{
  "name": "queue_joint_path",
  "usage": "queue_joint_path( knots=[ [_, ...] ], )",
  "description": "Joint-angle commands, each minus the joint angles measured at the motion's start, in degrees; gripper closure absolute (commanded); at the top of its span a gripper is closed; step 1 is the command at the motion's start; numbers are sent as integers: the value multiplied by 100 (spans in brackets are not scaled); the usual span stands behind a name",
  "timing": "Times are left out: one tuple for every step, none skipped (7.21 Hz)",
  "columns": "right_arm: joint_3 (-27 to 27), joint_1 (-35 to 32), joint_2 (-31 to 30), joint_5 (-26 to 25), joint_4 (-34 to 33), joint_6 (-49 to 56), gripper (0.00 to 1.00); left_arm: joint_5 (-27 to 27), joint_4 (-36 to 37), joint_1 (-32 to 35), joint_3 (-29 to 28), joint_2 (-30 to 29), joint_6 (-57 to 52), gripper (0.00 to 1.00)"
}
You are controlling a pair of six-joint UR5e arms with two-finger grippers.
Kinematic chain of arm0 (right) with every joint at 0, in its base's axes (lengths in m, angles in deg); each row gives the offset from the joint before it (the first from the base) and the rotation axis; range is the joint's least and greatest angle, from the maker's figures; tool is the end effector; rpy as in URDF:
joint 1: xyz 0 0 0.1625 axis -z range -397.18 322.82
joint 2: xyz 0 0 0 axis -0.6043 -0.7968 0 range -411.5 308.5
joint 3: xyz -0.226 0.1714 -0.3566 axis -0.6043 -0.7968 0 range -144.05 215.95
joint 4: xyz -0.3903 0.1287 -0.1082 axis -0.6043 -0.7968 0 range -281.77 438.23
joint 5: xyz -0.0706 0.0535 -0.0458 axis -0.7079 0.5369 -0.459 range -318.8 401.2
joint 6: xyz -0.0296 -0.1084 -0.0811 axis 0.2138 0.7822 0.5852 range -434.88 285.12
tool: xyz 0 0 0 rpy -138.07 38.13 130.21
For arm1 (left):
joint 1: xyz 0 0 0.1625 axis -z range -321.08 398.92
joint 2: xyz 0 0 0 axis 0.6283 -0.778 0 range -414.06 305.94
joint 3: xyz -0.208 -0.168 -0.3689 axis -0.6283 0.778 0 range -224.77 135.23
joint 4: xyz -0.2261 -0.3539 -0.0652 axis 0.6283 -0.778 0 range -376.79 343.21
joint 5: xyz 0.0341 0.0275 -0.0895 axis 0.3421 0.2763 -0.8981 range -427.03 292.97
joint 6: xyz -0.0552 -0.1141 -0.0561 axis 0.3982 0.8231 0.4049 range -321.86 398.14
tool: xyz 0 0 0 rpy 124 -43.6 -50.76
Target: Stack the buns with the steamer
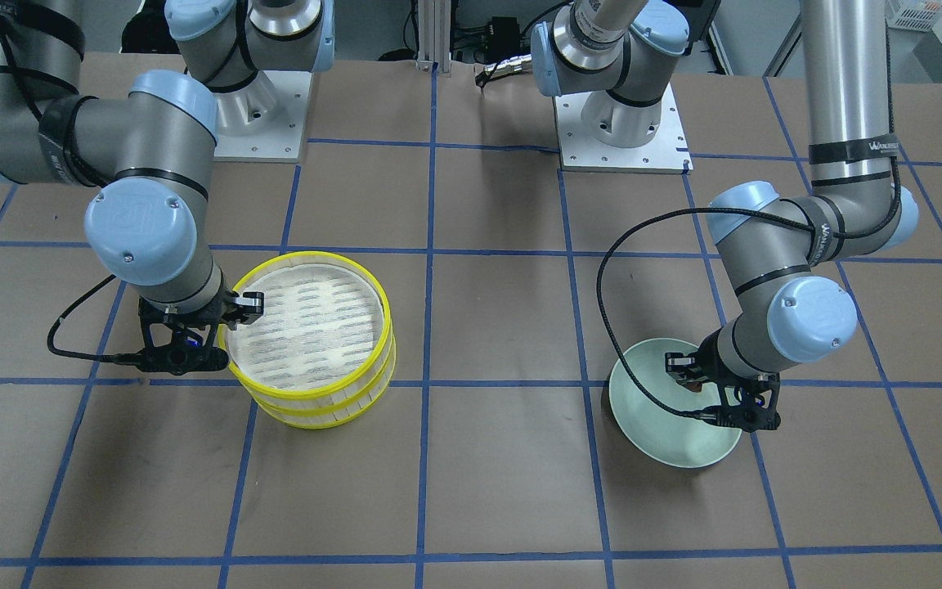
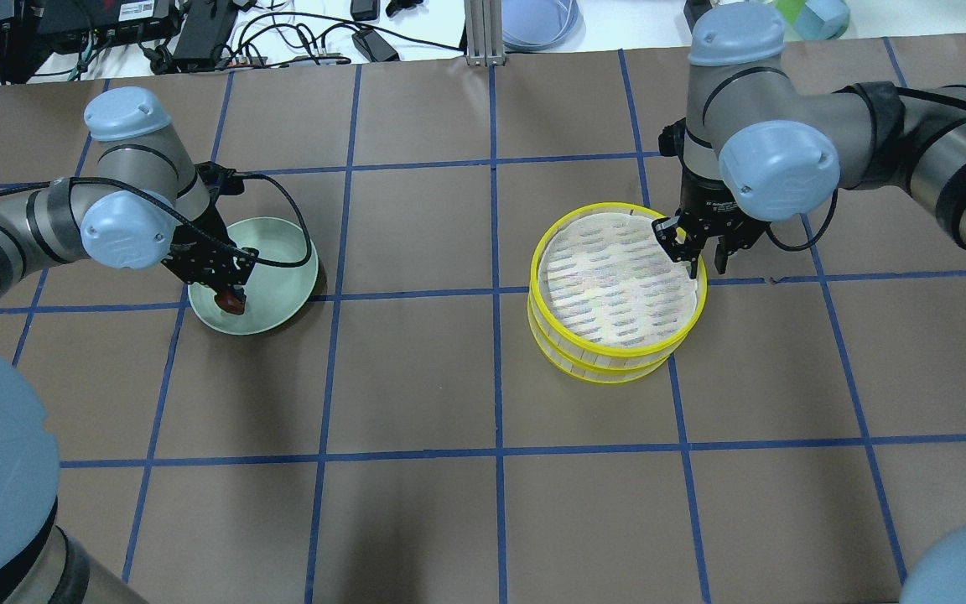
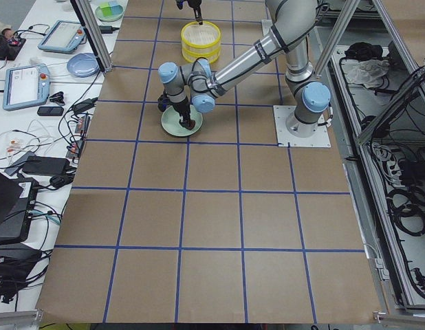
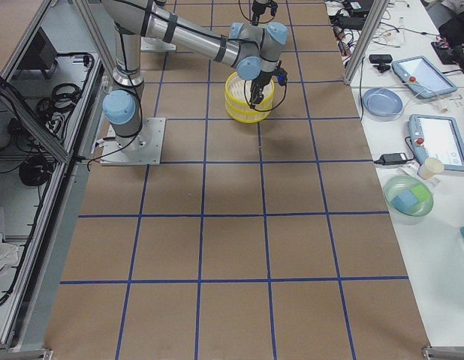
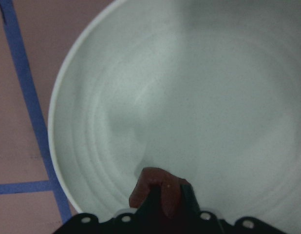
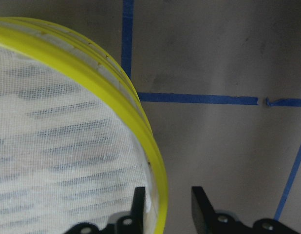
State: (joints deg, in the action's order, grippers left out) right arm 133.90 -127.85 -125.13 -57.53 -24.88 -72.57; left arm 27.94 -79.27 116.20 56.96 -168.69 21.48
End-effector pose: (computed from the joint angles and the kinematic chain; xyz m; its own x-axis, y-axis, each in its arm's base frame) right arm 0.1189 -0.5659 0.2797 -0.9867 -0.0807 0.1409 -0.0514 0.9784 0.2003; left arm 0.0121 -0.6043 0.1857 -0.9962 0.0786 -0.0381 0.0710 0.9826 0.1716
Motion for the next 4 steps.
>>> queue_joint_path(
  knots=[
    [-372, 6, -439, 64, 115, 6, 0, -32, -454, 146, -423, 142, 93, 100],
    [-522, 6, -782, 413, 194, -20, 0, -15, -615, 356, -669, 247, 546, 100],
    [-923, 14, -976, 547, 665, -11, 0, -32, -921, 698, -854, 361, 1168, 100],
    [-1606, 41, -1013, 557, 1375, -2, 0, -41, -1124, 1145, -926, 519, 1949, 100]
  ],
)
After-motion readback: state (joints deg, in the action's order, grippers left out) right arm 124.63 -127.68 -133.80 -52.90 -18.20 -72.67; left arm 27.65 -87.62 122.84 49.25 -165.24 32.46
